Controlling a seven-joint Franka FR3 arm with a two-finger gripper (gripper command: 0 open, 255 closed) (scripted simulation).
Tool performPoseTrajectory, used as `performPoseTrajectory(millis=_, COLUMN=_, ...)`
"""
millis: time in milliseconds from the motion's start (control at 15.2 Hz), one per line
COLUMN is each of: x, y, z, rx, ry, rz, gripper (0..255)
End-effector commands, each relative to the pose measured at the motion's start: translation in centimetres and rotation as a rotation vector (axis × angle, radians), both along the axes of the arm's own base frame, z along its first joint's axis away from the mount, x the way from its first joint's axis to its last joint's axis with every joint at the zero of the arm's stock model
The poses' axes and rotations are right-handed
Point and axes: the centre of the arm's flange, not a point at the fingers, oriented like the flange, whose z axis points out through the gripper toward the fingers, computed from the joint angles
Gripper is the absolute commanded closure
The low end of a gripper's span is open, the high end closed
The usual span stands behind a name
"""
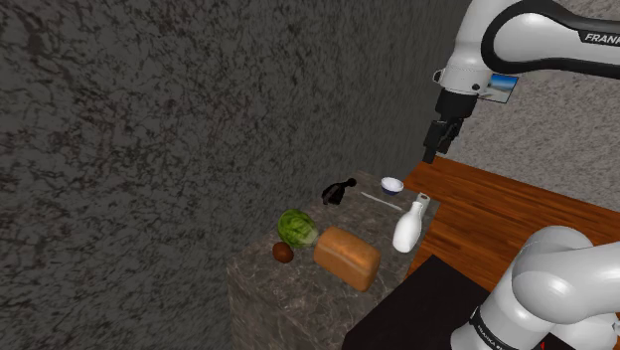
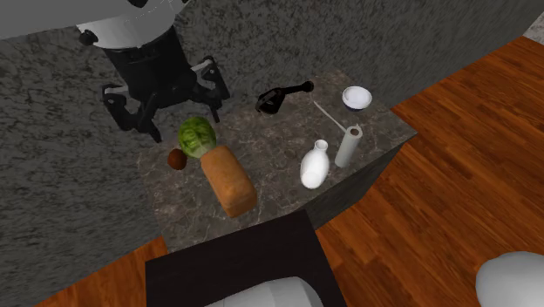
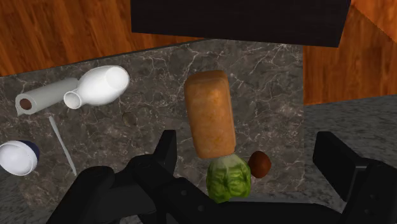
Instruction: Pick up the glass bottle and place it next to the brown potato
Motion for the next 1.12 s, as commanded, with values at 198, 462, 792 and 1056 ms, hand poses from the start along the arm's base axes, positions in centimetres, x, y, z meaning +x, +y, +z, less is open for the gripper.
performPoseTrajectory(millis=198, x=0.9, y=-2.8, z=-2.6, rx=0.003, ry=-0.003, rz=-0.007, gripper=0)
performPoseTrajectory(millis=462, x=2.1, y=-6.6, z=-6.2, rx=0.008, ry=-0.007, rz=-0.016, gripper=0)
performPoseTrajectory(millis=792, x=3.5, y=-11.4, z=-10.6, rx=0.013, ry=-0.012, rz=-0.027, gripper=0)
performPoseTrajectory(millis=1056, x=4.6, y=-15.1, z=-14.2, rx=0.017, ry=-0.017, rz=-0.037, gripper=0)
